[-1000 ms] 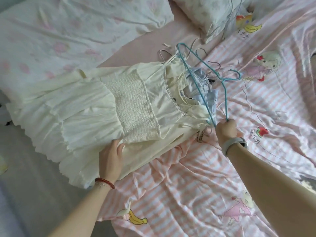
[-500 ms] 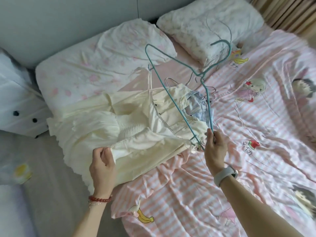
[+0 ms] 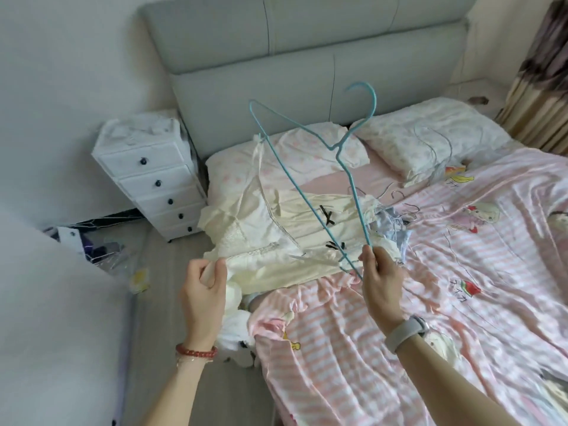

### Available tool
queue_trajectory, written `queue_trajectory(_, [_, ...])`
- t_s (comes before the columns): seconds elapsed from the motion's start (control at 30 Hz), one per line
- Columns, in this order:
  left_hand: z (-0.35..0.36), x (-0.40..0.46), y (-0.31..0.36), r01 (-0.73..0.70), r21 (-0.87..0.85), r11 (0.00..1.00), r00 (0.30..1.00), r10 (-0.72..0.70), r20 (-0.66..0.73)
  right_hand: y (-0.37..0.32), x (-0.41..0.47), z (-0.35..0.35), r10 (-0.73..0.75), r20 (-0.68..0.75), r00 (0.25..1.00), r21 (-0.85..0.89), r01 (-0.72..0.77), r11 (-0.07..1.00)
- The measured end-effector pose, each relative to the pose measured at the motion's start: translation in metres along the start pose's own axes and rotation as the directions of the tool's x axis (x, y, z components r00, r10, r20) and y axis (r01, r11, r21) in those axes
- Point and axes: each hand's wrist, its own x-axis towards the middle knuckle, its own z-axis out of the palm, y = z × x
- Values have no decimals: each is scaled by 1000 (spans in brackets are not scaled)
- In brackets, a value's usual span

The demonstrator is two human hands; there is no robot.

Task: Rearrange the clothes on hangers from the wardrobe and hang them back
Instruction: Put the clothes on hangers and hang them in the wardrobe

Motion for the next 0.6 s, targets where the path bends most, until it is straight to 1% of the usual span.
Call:
queue_trajectory(0.1, [-47,-48,11,3,33,999,1000,-2,-20,-22,-43,-19,-80,112,990,26,78,997])
queue_trajectory(0.23, [-98,-109,5,73,23,997,997,-74,36,-38,-107,-42,-127,261,957,57,116,992])
queue_trajectory(0.3, [-119,-138,2,89,18,996,995,-90,42,-37,-137,-51,-146,322,935,51,137,989])
queue_trajectory(0.4, [-144,-181,-4,155,-10,988,987,-154,54,-30,-174,-63,-113,391,914,-23,132,991])
queue_trajectory(0.53, [-172,-239,-25,262,31,965,960,-264,90,-24,-220,-76,-19,454,891,-120,82,989])
queue_trajectory(0.6, [-187,-268,-35,298,79,951,948,-304,89,-17,-243,-84,6,489,873,-126,63,990])
